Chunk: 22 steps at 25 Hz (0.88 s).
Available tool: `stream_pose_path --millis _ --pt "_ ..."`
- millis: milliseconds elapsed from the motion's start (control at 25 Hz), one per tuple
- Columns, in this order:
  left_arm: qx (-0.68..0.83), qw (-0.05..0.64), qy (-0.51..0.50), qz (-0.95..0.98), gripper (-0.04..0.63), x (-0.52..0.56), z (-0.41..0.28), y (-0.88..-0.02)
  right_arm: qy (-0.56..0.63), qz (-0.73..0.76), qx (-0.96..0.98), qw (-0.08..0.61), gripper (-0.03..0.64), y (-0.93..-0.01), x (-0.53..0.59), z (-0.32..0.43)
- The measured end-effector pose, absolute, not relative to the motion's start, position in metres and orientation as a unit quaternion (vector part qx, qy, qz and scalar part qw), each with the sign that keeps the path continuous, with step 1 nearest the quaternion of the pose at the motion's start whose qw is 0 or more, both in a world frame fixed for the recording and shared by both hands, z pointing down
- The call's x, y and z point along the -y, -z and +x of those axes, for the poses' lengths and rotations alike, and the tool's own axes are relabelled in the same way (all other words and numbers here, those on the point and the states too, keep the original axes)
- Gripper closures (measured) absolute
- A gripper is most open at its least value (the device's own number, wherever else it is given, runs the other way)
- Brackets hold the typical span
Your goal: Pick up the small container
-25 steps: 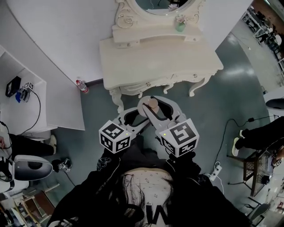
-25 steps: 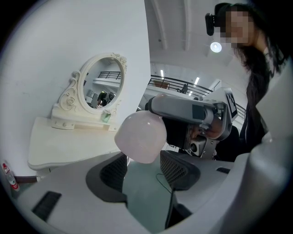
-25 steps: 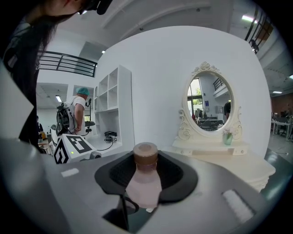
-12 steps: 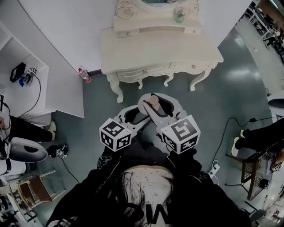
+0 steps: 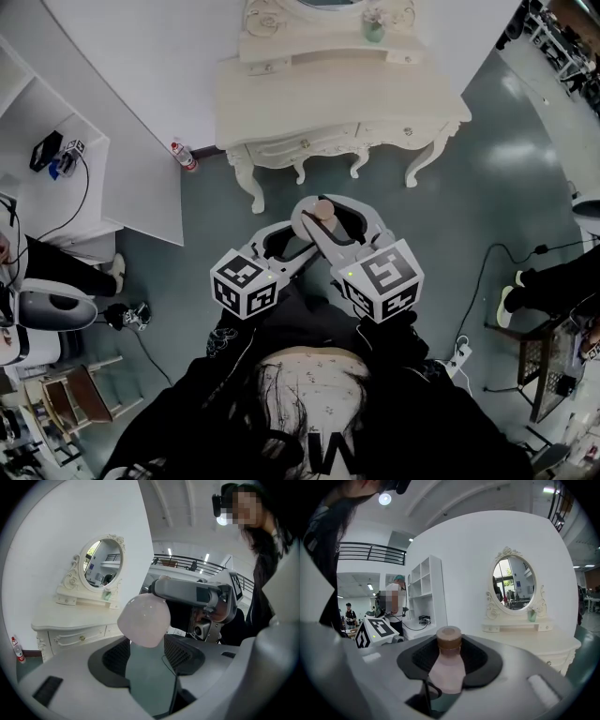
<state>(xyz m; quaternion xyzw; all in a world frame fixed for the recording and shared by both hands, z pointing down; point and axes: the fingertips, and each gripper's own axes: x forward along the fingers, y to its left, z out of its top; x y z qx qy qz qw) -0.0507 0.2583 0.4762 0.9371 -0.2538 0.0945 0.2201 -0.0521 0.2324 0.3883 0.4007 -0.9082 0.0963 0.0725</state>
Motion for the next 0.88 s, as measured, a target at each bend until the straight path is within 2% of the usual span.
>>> stream_pose_path --millis 880 --pt "0.252 0.218 -0.098 0.938 0.370 -0.273 -0.045 -0.478 -0.090 0.402 0.908 0.075 0.469 -0.389 -0.249 -0.047"
